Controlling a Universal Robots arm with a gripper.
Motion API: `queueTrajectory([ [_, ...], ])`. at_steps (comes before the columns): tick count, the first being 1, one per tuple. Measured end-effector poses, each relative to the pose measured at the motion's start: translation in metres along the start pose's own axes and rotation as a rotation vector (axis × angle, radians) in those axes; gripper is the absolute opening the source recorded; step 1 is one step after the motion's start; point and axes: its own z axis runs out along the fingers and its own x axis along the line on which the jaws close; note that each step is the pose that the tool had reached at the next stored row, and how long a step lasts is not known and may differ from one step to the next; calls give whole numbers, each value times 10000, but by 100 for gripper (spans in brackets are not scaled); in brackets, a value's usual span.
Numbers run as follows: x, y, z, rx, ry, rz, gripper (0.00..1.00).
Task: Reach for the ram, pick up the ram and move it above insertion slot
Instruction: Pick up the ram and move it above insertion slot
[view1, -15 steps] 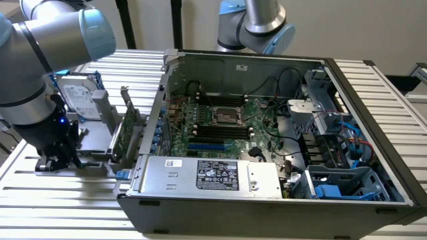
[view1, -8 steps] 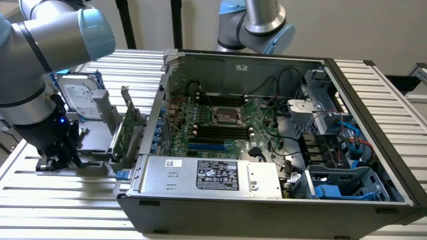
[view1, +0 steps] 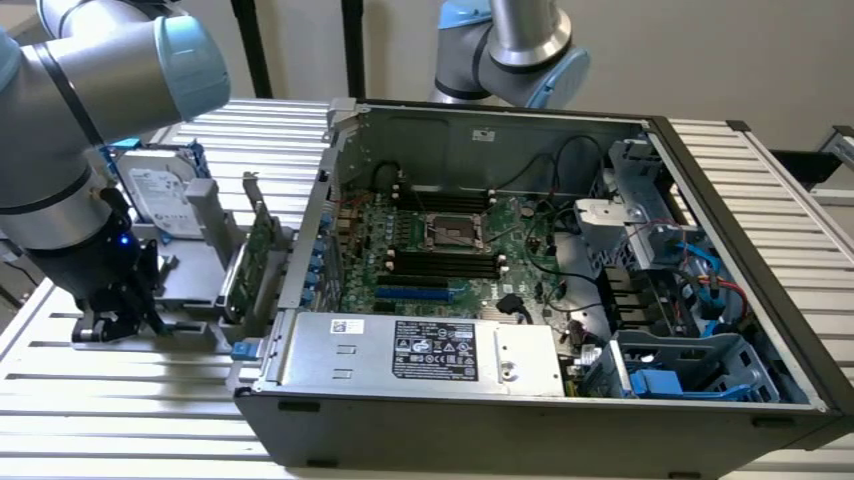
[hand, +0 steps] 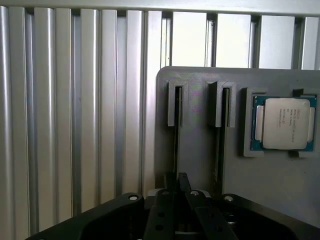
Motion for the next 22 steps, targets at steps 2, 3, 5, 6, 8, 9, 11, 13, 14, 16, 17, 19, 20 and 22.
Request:
queueTrajectory([
  [2, 0, 0, -2, 0, -10, -14, 14],
  [3, -1, 0, -3, 0, -13, -19, 14],
  [5, -2, -1, -5, 0, -18, -31, 14],
  [6, -2, -1, -7, -1, -20, -37, 14],
  [8, -4, 0, -12, -1, -28, -49, 14],
  [9, -5, 0, -15, -1, -34, -56, 14],
  [11, -6, 1, -22, 0, -47, -67, 14],
  [13, -6, 1, -31, -1, -58, -76, 14],
  [14, -6, 1, -36, -1, -63, -81, 14],
  [16, -6, 1, -49, 0, -72, -86, 14],
  [17, -6, 1, -59, 0, -75, -89, 14],
  [19, -7, 1, -80, 0, -79, -90, 14],
  [20, -7, 1, -93, 0, -80, -90, 14],
  [22, -7, 1, -126, 0, -82, -90, 14],
])
